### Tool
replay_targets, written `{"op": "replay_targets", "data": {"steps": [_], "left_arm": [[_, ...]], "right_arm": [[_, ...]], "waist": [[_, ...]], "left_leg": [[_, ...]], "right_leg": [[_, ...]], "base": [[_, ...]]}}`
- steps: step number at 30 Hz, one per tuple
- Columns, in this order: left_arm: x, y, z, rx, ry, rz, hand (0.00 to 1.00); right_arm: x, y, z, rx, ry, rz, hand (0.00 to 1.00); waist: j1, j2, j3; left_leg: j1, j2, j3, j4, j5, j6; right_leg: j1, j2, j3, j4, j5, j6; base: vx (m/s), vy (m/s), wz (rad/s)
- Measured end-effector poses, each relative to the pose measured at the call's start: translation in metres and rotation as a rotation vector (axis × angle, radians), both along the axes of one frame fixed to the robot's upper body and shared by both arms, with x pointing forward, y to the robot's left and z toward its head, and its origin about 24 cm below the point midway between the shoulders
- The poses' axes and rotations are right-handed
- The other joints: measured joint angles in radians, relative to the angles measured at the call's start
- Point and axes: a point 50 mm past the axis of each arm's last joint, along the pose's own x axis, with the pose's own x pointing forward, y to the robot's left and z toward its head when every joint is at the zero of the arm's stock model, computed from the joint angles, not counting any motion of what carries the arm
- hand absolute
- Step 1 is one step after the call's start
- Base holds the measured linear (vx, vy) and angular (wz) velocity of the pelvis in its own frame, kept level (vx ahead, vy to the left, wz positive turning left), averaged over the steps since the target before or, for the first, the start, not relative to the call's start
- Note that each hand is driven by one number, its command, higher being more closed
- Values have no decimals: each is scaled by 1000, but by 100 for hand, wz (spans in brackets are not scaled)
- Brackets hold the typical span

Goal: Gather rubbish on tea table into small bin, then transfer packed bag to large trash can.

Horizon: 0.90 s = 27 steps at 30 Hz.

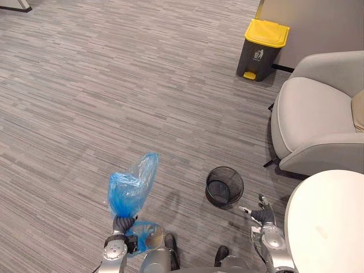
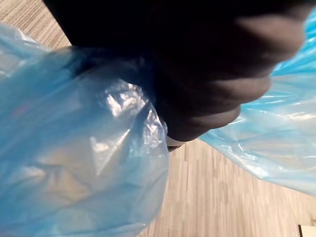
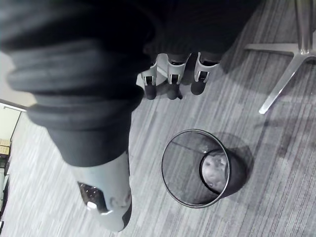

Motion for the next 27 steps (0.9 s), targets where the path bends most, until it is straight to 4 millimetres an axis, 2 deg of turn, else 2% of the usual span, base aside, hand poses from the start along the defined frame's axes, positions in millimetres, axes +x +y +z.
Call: {"op": "replay_targets", "data": {"steps": [2, 3, 5, 6, 7, 8, 11, 12, 13, 14, 15, 16, 18, 19, 20, 21, 22, 23, 25, 26, 27], "left_arm": [[1, 1, 1, 1, -5, 1, 100], [1, 0, 2, 2, -7, 0, 100], [-1, -3, 3, 1, -11, -12, 100], [1, -4, 6, 2, -26, -18, 100], [2, -3, 7, 5, -28, -18, 100], [2, -2, 7, 7, -28, -15, 100], [2, -3, 6, 5, -18, -19, 100], [3, -4, 6, 3, -19, -21, 100], [4, -4, 7, 4, -23, -22, 100], [6, -5, 6, 0, -22, -23, 100], [7, -9, 5, -13, -19, -25, 100], [8, -10, 6, -14, -25, -27, 100], [9, -13, 7, -22, -37, -24, 100], [9, -16, 8, -35, -47, -22, 100], [9, -21, 13, -51, -75, -20, 100], [9, -23, 15, -57, -87, -19, 100], [11, -26, 18, -71, -110, -26, 100], [12, -27, 19, -74, -114, -29, 100], [17, -28, 24, -81, -144, -22, 100], [17, -28, 24, -81, -143, -21, 100], [18, -28, 24, -83, -146, -20, 100]], "right_arm": [[-1, 1, -1, 3, 4, -1, 0], [-2, 1, -2, 4, 8, -2, 0], [-7, 0, -3, 1, 18, -3, 0], [-10, 0, -5, 3, 27, -3, 0], [-13, 2, -7, 9, 36, -5, 0], [-15, 4, -8, 16, 42, -6, 0], [-15, 6, -8, 20, 41, -5, 0], [-15, 6, -9, 20, 44, -3, 0], [-18, 5, -10, 20, 50, -5, 0], [-21, 3, -11, 15, 59, -10, 0], [-26, -2, -12, 1, 73, -15, 0], [-26, -3, -11, -2, 70, -15, 0], [-22, 0, -8, 1, 52, -6, 0], [-22, 0, -5, -3, 35, -2, 0], [-20, -1, 3, -16, -6, 5, 0], [-18, -1, 8, -21, -30, 7, 0], [-9, -1, 19, -25, -89, 10, 0], [-7, -1, 21, -27, -101, 10, 0], [5, -1, 29, -18, -147, 6, 0], [5, -1, 30, -14, -149, 4, 0], [6, 0, 30, -9, -149, 2, 0]], "waist": [[-2, -16, 15], [-1, -29, 26], [-12, -31, 38], [-25, -23, 46], [-29, -12, 51], [-29, -26, 59], [-39, -28, 62], [-45, -29, 62], [-55, -38, 56], [-61, -45, 52], [-58, -6, 52], [-57, 5, 47], [-59, 27, 49], [-58, 31, 49], [-54, 33, 49], [-49, 33, 49], [-29, 32, 47], [-24, 31, 46], [5, 30, 45], [6, 28, 45], [11, 19, 50]], "left_leg": [[-15, -9, -21, 61, -52, 0], [-19, -14, -28, 86, -83, 10], [-8, -18, -61, 106, -106, 27], [10, -12, -85, 104, -110, 32], [17, -6, -106, 101, -117, 33], [46, -4, -114, 91, -131, 34], [102, -1, -121, 72, -162, 26], [116, -2, -122, 67, -168, 18], [136, -15, -132, 67, -179, -9], [149, -19, -155, 71, -193, -24], [168, 6, -166, 66, -203, -41], [175, 15, -165, 57, -205, -47], [192, 48, -148, 100, -184, -93], [182, 66, -135, 202, -172, -116], [124, 110, -114, 415, -146, -156], [92, 132, -99, 504, -149, -154], [28, 168, -53, 654, -174, -122], [9, 173, -39, 678, -179, -113], [-122, 202, -16, 692, -210, -61], [-133, 204, -18, 684, -211, -60], [-174, 204, -22, 619, -211, -60]], "right_leg": [[-16, -34, -5, 99, -62, 2], [-18, -52, 2, 157, -85, -9], [-77, -57, 105, 315, -60, -76], [-141, -41, 160, 426, -47, -147], [-160, -11, 194, 442, -88, -107], [-191, 32, 219, 432, -127, -88], [-264, 90, 183, 384, -130, -82], [-274, 104, 173, 338, -124, -82], [-275, 117, 165, 225, -59, -103], [-260, 116, 166, 222, 10, -131], [-238, 133, 132, 223, -8, -135], [-233, 140, 129, 221, -24, -138], [-171, 158, 98, 199, -49, -151], [-116, 171, 87, 170, -49, -152], [-33, 191, 86, 120, -50, -153], [-1, 201, 99, 99, -52, -157], [63, 211, 144, 45, -55, -160], [74, 211, 158, 35, -55, -160], [101, 195, 231, 11, -55, -160], [105, 192, 237, 8, -55, -159], [120, 167, 268, 8, -62, -148]], "base": [[4, 17, 26], [51, 12, 30], [105, 47, 38], [156, 59, 45], [263, 15, 44], [225, -26, 26], [266, -55, 12], [412, -105, 34], [305, -79, 50], [439, -118, 52], [392, -88, 34], [575, -143, 16], [502, -144, 18], [534, -113, 21], [431, -49, 5], [492, 5, -28], [290, 52, -41], [332, 96, -61], [283, 157, -69], [270, 234, -69], [267, 290, -63]]}}
